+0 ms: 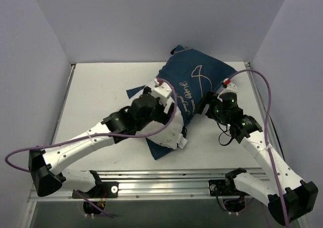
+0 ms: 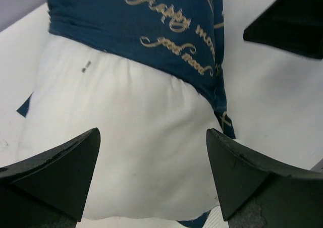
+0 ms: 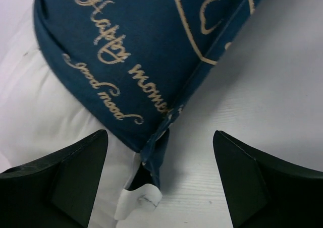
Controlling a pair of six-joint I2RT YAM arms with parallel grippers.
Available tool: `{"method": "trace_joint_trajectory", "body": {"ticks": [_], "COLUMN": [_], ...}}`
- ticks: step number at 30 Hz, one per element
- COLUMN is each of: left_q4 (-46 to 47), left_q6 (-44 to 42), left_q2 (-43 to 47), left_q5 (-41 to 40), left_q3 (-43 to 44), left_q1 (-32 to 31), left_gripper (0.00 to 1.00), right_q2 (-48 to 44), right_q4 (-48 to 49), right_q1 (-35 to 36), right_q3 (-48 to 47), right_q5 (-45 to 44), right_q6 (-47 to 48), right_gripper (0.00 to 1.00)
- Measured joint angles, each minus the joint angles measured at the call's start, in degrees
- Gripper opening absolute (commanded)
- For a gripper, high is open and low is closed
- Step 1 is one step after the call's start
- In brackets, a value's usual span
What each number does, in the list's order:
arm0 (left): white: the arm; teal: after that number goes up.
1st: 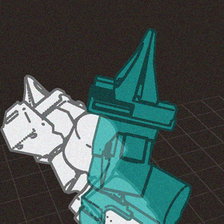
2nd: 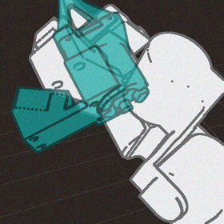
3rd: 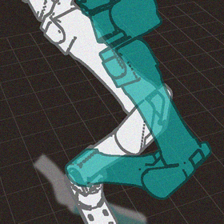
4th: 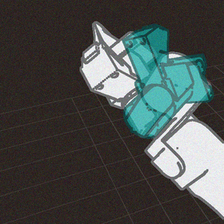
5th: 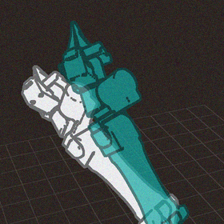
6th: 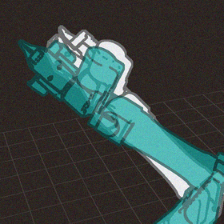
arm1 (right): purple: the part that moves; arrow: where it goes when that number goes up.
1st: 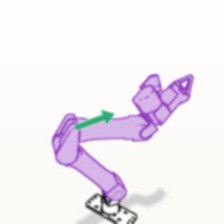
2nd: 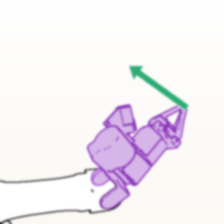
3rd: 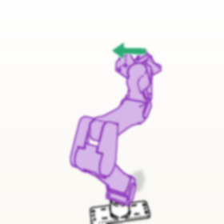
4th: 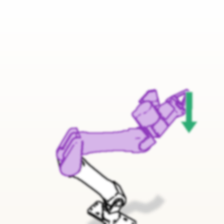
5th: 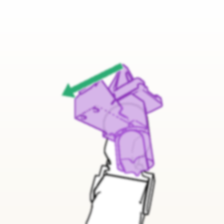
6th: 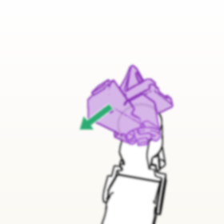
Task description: Remove the pillowcase from the pillow
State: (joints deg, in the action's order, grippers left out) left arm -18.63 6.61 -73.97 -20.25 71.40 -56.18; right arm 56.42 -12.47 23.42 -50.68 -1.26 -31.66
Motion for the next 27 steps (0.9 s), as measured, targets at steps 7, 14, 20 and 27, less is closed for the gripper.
{"method": "trace_joint_trajectory", "body": {"ticks": [7,14,20,27], "left_q4": [-0.1,-0.5,-0.5,0.3], "left_q6": [-4.5,-3.9,0.0,3.8], "left_q2": [-12.6,-21.2,-24.2,-24.4], "left_q5": [-5.6,-6.4,-8.9,-10.0], "left_q3": [-0.5,1.7,1.9,0.6], "left_q1": [-6.6,-7.2,-7.2,-6.5], "left_gripper": [0.94,0.94,0.66,0.02], "right_q2": [-0.3,-0.2,2.3,7.0], "right_q4": [2.4,8.1,14.8,22.4], "right_q1": [-5.0,-5.1,-5.1,-5.4], "right_q3": [7.5,12.5,16.6,21.2], "right_q5": [7.0,13.8,17.8,22.1], "right_q6": [-0.2,-0.1,0.0,-1.4], "right_gripper": [0.82,0.82,0.79,0.72]}}
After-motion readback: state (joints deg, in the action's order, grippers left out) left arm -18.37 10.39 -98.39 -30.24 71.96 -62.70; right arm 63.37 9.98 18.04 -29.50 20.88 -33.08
